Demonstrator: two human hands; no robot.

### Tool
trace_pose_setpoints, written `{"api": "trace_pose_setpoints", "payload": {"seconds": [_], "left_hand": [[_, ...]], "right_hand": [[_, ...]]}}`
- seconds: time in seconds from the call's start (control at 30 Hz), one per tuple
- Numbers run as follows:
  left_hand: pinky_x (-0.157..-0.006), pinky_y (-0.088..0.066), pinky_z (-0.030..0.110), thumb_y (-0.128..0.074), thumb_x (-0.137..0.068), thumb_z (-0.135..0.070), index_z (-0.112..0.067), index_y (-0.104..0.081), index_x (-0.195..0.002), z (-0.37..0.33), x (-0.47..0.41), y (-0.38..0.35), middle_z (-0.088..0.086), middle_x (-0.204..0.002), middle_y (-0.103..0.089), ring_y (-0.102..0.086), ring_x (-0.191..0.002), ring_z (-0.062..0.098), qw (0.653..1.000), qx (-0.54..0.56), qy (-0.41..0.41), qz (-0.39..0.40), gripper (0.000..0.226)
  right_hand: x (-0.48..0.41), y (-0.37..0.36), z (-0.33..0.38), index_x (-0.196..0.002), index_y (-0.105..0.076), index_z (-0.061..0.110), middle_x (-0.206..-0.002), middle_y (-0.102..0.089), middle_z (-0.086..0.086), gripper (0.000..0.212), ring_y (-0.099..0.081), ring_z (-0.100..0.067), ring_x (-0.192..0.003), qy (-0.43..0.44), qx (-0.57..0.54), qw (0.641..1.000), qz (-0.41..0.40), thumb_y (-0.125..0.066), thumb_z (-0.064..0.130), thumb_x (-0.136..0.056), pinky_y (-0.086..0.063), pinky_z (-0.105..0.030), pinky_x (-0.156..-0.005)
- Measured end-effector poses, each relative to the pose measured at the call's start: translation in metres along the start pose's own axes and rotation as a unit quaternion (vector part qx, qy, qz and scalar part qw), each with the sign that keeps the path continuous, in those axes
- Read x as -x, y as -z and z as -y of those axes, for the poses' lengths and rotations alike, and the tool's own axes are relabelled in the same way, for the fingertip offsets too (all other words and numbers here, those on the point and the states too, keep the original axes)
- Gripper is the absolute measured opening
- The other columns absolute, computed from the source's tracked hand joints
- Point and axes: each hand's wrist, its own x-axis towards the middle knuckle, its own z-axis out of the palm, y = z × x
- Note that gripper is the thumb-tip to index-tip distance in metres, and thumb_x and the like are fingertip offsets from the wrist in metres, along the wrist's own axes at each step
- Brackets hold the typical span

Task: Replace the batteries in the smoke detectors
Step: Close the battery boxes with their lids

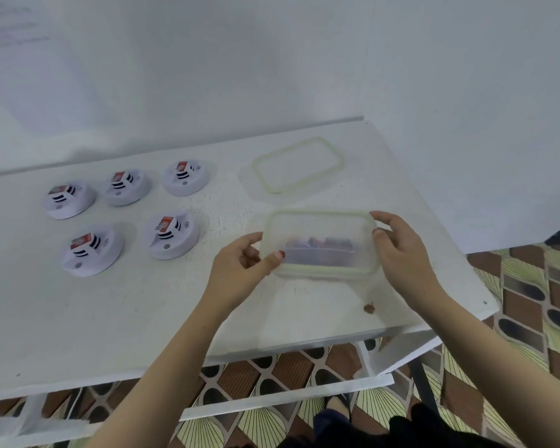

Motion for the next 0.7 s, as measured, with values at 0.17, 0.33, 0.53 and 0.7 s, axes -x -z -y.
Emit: {"api": "trace_pose_setpoints", "payload": {"seconds": [0.17,0.33,0.53,0.7], "left_hand": [[-0.062,-0.046,0.021,-0.078,-0.078,-0.028,-0.041,-0.06,-0.1,0.001,-0.004,-0.01,-0.005,-0.068,-0.05,-0.055,-0.066,0.013,1.0,-0.003,-0.008,-0.023,0.032],[-0.072,-0.05,0.021,-0.059,-0.076,-0.06,-0.037,-0.059,-0.108,0.001,-0.019,-0.006,-0.005,-0.095,-0.065,-0.061,-0.079,0.008,1.0,-0.017,0.015,-0.004,0.04],[-0.116,-0.025,0.034,-0.025,-0.102,-0.044,-0.016,-0.026,-0.151,-0.017,-0.075,-0.009,-0.004,-0.152,-0.034,-0.036,-0.138,0.012,0.982,0.174,0.075,-0.014,0.057],[-0.118,-0.019,0.033,-0.016,-0.102,-0.05,-0.014,-0.014,-0.154,-0.028,-0.111,-0.014,-0.003,-0.159,-0.021,-0.023,-0.145,0.013,0.97,0.229,0.082,0.022,0.063]], "right_hand": [[-0.025,-0.004,0.0,-0.125,-0.054,0.021,-0.092,-0.059,0.011,0.034,-0.053,0.003,-0.072,0.017,0.017,1.0,0.001,-0.035,0.012,-0.098,-0.037,-0.003,-0.059],[-0.04,-0.007,0.0,-0.107,-0.06,0.023,-0.099,-0.063,0.007,0.026,-0.059,-0.014,-0.091,-0.023,-0.073,0.997,-0.012,-0.038,0.017,-0.094,-0.047,-0.025,-0.081],[-0.109,-0.009,0.015,-0.137,-0.041,0.016,-0.144,-0.042,-0.005,0.039,-0.042,-0.019,-0.13,-0.065,-0.206,0.974,0.065,-0.028,0.028,-0.103,-0.032,-0.032,-0.11],[-0.15,-0.015,0.021,-0.149,-0.02,0.01,-0.155,-0.025,-0.004,0.058,-0.026,-0.017,-0.141,-0.1,-0.209,0.954,0.189,-0.016,0.044,-0.102,-0.02,-0.031,-0.116]]}}
